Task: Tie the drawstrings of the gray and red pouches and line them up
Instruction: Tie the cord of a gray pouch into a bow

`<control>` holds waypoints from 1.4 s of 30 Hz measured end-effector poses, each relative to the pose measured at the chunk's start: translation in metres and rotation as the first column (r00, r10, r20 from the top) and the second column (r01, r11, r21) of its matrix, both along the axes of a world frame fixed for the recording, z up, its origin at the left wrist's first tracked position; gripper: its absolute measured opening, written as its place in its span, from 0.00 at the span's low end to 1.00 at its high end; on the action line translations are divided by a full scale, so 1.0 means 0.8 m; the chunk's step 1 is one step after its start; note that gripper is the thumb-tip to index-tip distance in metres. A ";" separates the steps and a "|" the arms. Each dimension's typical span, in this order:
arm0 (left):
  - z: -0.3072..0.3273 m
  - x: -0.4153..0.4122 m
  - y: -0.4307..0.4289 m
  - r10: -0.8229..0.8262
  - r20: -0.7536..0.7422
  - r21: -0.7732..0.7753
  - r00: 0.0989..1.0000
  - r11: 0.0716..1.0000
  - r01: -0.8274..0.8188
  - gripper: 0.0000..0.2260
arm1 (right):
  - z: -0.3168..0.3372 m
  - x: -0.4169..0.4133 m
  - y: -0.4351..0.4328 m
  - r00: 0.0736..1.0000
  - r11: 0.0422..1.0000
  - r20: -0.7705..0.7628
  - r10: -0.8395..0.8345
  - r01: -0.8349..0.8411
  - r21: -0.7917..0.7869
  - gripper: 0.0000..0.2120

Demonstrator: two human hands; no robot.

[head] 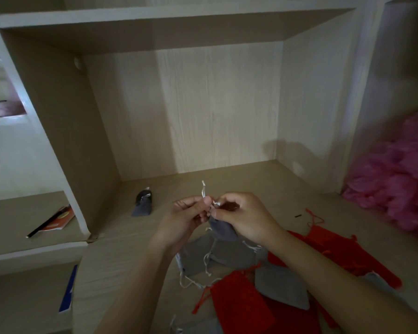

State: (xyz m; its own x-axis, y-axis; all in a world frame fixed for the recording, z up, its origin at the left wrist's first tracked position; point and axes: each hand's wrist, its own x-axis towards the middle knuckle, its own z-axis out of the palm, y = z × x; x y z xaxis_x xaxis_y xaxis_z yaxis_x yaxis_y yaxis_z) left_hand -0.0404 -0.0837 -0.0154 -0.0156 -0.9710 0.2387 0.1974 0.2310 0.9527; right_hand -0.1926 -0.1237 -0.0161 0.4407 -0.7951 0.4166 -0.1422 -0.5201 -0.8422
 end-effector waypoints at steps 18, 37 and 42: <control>-0.011 -0.012 0.001 0.525 0.465 -0.444 0.713 0.835 -0.325 0.04 | 0.002 -0.006 -0.012 0.997 0.985 -0.039 -0.063 0.068 0.157 0.08; -0.017 -0.018 0.003 0.686 0.440 -0.618 0.580 0.700 -0.358 0.08 | 0.002 -0.011 -0.012 0.998 0.991 0.048 -0.050 0.044 0.126 0.09; -0.014 -0.019 0.002 0.673 0.408 -0.601 0.617 0.706 -0.373 0.10 | 0.004 -0.011 -0.012 0.993 0.994 0.115 -0.036 0.024 0.104 0.11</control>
